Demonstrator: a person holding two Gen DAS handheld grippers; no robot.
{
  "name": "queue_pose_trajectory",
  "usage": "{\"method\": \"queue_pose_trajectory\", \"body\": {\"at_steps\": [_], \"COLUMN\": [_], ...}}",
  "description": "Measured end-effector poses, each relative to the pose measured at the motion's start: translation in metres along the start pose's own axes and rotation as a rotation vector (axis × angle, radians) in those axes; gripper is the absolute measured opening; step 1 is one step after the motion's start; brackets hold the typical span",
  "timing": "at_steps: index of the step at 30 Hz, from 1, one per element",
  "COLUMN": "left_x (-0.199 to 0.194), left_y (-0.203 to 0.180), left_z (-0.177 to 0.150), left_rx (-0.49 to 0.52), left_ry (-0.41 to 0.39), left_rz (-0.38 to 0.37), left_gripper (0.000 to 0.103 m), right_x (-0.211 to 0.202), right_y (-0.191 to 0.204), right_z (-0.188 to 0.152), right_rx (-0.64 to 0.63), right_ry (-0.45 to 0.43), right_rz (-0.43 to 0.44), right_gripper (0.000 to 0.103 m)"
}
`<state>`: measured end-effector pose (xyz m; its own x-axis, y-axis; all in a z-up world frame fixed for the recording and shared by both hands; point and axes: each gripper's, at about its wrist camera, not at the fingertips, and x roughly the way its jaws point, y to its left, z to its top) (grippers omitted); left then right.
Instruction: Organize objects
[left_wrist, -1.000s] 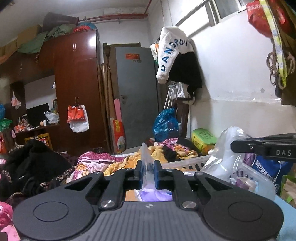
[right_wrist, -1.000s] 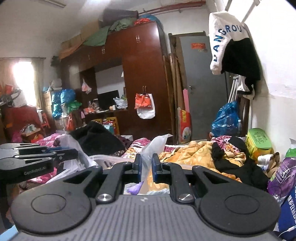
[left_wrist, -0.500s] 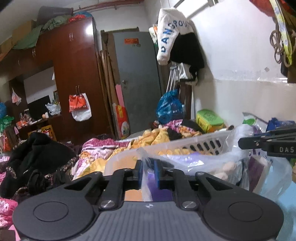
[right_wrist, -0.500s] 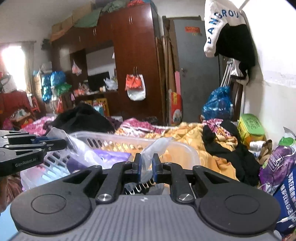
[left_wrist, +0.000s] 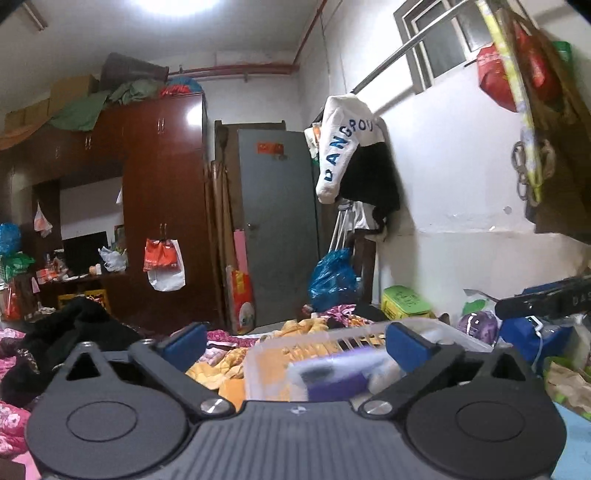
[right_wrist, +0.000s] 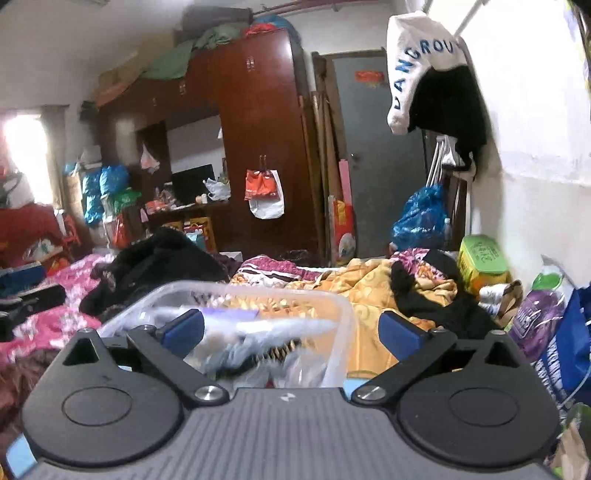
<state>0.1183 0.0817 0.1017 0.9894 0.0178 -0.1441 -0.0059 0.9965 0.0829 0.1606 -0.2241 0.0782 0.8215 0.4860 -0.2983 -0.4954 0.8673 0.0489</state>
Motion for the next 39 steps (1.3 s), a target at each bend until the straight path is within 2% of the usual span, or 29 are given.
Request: {"method": "queue_pose_trajectory", "body": {"at_steps": [4,7,9,15,20,25,34,39], "left_x": [-0.001,-0.009,-0.019,-0.076,-0.088,-0.09,-0.112,-0.115], "left_y": [-0.01,-0.018,-0.024,-0.038,-0.05,-0.059,-0.068,-0.07], "left_z": [-0.022,-0.039,-0.046,-0.061,-0.067,-0.072,-0.066,-0.064], "left_rx": [-0.05,-0.056,-0.06,-0.079,-0.092,-0.085,-0.076,-0.083], "left_ry": [0.067,0.101,0.114,0.088,0.106,0.14,0.1,0.098], "left_rz": [-0.028,-0.028,-0.002,-0.005,-0.014,-0.021,0.0,-0.014], "left_gripper": [0.103,0.103,0.103,0.103,0.103,0.103,0.103,0.103], "right_x": [-0.011,-0.025,-0.041,-0.075,-0.088,-0.092,-0.112,-0.109], "right_y": [0.04,0.06,0.061,0.04,0.04,0.033,0.051,0.055], "right_z": [-0.024,-0.04,-0.053,-0.083,-0.097,-0.086,-0.089,-0.092], "right_rx": [-0.206,-0.325,-0.267,0.031,0.052,0.104,0.067,0.061], "right_ry": [0.033,0.043,0.002,0.031,0.034,0.025,0.003,0.008], "right_rz": [-0.169,-0.184,-0.158,0.041,0.029,0.035,-0.02,-0.017], "right_gripper": [0.103,0.103,0.103,0.103,0.103,0.103,0.103,0.103]}}
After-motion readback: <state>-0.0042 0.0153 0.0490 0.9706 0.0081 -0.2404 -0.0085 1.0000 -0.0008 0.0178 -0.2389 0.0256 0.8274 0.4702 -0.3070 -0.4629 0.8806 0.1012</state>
